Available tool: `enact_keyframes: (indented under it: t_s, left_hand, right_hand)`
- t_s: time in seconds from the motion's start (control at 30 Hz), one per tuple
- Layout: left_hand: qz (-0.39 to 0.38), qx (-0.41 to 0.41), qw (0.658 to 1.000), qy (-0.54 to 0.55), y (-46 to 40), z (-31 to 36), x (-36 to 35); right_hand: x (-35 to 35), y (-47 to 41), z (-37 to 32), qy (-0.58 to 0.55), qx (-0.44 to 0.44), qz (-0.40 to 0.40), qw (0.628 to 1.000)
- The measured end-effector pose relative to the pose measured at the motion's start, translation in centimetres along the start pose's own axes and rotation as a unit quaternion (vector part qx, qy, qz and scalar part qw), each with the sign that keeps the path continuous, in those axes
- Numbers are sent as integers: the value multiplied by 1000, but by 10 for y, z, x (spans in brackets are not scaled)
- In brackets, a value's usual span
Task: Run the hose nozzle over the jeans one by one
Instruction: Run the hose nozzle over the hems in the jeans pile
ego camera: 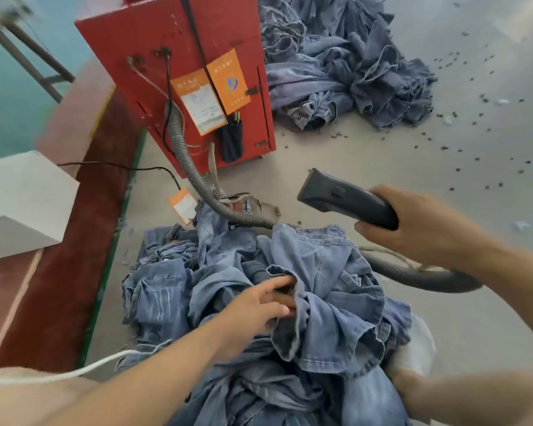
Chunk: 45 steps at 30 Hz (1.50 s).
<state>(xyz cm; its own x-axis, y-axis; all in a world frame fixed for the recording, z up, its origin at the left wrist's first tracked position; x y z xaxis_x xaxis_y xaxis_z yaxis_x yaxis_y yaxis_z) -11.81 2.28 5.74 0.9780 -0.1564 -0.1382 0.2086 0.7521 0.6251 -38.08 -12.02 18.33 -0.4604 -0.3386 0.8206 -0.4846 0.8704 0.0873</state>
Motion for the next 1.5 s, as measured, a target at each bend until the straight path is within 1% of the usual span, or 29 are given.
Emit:
enact_keyframes:
  t_s: [0.03, 0.07, 0.1, 0.13, 0.17, 0.2, 0.23, 0.27, 0.3, 0.33, 0.37, 0.4, 0.47, 0.53, 0.6, 0.67, 0.73, 0.77, 0.83, 0.9, 1.03, 1.13, 1.2, 1.27, 1.3, 1.33, 1.37, 1.47, 1.5]
  left_hand:
    - [-35, -10, 997, 64, 0, -2, -4]
    - [-38, -22, 990, 132, -5, -4, -9]
    - [0, -24, 979, 205, -14, -8, -15]
    - [77, -8, 965, 250, -24, -14, -21]
    - [164, 8, 955, 246, -34, -21, -27]
    - [246, 27, 949, 196, -41, -29, -30]
    - [307, 52, 940, 137, -46, -37, -31]
    - [327, 72, 941, 43, -49, -48, -33]
    - [315, 85, 943, -62, -50, -59, -32]
    - [296, 87, 941, -137, -51, -64, -31]
    - [280, 74, 939, -184, -54, -65, -30]
    - [264, 49, 938, -219, -59, -61, -29]
    - [235, 18, 926, -296, -73, -46, -30]
    - [231, 14, 920, -316, -93, -29, -28]
    - [243, 23, 934, -262, -110, -19, -25]
    - [257, 24, 944, -205, -122, -15, -22]
    - [265, 22, 959, -92, -131, -20, -19]
    - [253, 24, 967, -4, -135, -23, -18]
    - [187, 46, 967, 164, -140, -29, -20]
    - [122, 61, 955, 262, -142, -29, -22]
    - [56, 38, 951, 303, -138, -36, -23]
    - [19, 32, 958, 286, -133, -41, -28]
    - [47, 28, 969, 239, -129, -42, -32]
    - [111, 5, 976, 187, -130, -40, -31]
    - [146, -9, 976, 160, -131, -38, -28]
    - [164, -21, 974, 154, -131, -35, -26]
    - [157, -29, 971, 176, -132, -32, -25]
    - [52, -35, 947, 314, -129, -24, -31]
    - [28, -31, 941, 335, -126, -25, -33]
  right_hand:
    - [-6, 2, -4, -3, -15, 4, 1000]
    - [-14, 4, -5, -3, -35, 13, 999]
    - [-23, 5, -3, 1, -56, 18, 998]
    - [-33, 6, 0, 8, -77, 12, 997]
    - [-41, 5, 4, 21, -95, -7, 995]
    - [-47, 5, 7, 38, -110, -35, 993]
    - [-52, 5, 11, 57, -121, -66, 989]
    - [-57, 5, 14, 70, -125, -94, 985]
    - [-60, 7, 16, 77, -125, -117, 982]
    - [-62, 11, 18, 81, -118, -135, 980]
    - [-63, 15, 19, 78, -110, -145, 980]
    - [-62, 20, 21, 65, -104, -144, 982]
    - [-55, 27, 23, 20, -98, -108, 989]
    - [-45, 32, 26, -16, -105, -68, 992]
    - [-40, 36, 30, -41, -122, -60, 990]
    - [-40, 39, 37, -39, -135, -75, 987]
    - [-44, 43, 44, -16, -140, -107, 984]
    - [-45, 45, 46, -9, -140, -119, 983]
    - [-51, 48, 48, -10, -134, -129, 983]
    - [-55, 46, 47, -8, -129, -131, 983]
    - [-78, 19, 53, 21, -139, -164, 976]
    - [-97, -14, 58, 17, -163, -142, 976]
    - [-97, -26, 58, -18, -193, -92, 977]
    - [-84, -26, 60, -62, -224, -29, 972]
    - [-74, -20, 62, -86, -233, -12, 969]
    - [-65, -13, 64, -108, -228, -15, 968]
    - [-57, -4, 63, -124, -215, -41, 968]
    - [-62, 11, 48, -127, -179, -163, 962]
    - [-71, 7, 43, -117, -167, -173, 963]
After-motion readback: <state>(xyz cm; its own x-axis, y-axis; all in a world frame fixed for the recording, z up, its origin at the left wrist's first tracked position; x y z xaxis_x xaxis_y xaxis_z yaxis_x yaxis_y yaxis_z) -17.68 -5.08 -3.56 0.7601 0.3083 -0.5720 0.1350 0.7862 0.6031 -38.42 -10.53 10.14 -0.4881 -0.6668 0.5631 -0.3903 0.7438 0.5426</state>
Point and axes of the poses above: each hand's wrist, its own y-axis away from the middle knuckle, its own x-axis out of the back of the hand, z = x × y, the point moved 2 cm from there along -y, towards the middle knuckle, and after that the axes turned 3 degrees about -y, right-handed, at the moved point
